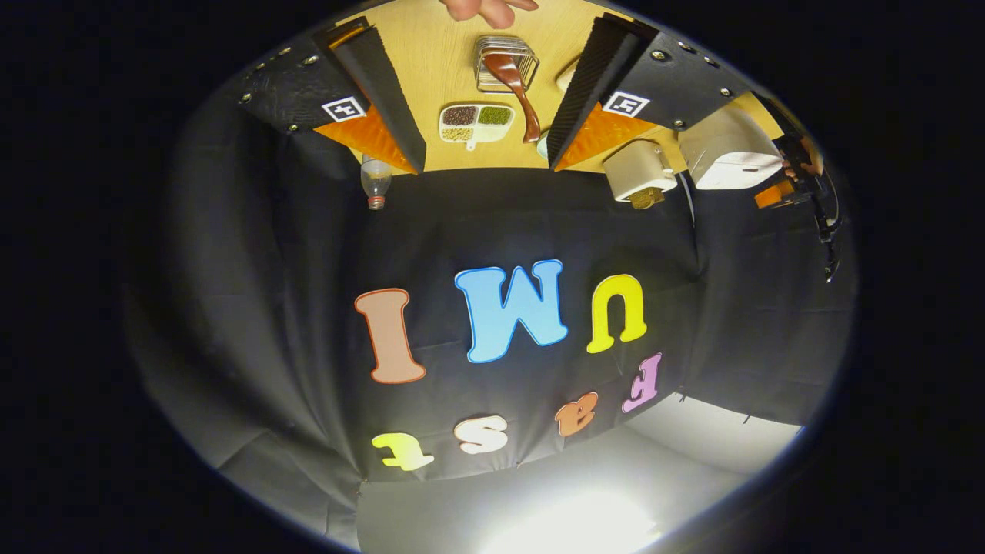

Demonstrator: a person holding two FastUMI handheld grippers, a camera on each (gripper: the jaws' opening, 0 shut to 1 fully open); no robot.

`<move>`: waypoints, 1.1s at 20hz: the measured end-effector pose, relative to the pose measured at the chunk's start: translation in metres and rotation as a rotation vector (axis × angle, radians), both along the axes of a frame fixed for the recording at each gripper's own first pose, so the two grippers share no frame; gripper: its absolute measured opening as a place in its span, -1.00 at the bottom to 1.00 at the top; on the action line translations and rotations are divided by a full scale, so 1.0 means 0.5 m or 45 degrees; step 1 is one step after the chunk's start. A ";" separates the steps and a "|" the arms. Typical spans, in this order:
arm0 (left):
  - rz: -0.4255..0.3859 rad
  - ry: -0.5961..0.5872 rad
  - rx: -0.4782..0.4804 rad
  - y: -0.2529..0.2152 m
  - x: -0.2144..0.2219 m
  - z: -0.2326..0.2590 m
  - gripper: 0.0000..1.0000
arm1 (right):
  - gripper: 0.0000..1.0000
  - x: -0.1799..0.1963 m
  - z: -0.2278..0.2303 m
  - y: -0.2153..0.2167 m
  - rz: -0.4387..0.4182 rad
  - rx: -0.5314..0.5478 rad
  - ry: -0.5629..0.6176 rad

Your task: Close the left gripper, press the button to open the rice cooker; take a wooden spoon from the chopstick holder with the right hand, scoop a spoonful of rice and pour it into the rice cooker, then put the wooden spoon back into the chopstick holder.

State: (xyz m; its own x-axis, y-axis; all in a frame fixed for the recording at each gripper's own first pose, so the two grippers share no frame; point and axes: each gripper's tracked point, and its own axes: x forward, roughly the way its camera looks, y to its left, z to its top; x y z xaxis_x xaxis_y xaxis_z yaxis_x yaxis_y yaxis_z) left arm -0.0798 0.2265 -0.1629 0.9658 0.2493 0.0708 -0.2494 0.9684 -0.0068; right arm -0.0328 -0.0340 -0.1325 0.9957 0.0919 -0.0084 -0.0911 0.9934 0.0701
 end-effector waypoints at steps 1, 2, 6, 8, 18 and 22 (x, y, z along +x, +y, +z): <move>-0.005 -0.005 0.007 -0.015 -0.001 0.020 0.92 | 0.92 0.008 0.010 -0.003 -0.007 -0.003 -0.004; -0.013 -0.001 0.003 -0.034 -0.003 0.035 0.97 | 0.92 0.016 0.020 -0.005 -0.013 0.001 -0.006; -0.093 -0.039 0.057 -0.146 0.001 0.126 0.92 | 0.93 0.045 0.072 -0.004 -0.007 0.030 -0.018; -0.128 -0.055 0.096 -0.208 0.013 0.172 0.92 | 0.92 0.065 0.097 -0.005 -0.021 0.017 -0.024; -0.333 -0.028 0.052 -0.380 0.032 0.185 0.89 | 0.92 0.061 0.115 0.021 -0.007 -0.021 0.005; -0.305 -0.024 0.040 -0.357 0.040 0.186 0.98 | 0.93 0.056 0.115 0.022 -0.012 -0.045 0.002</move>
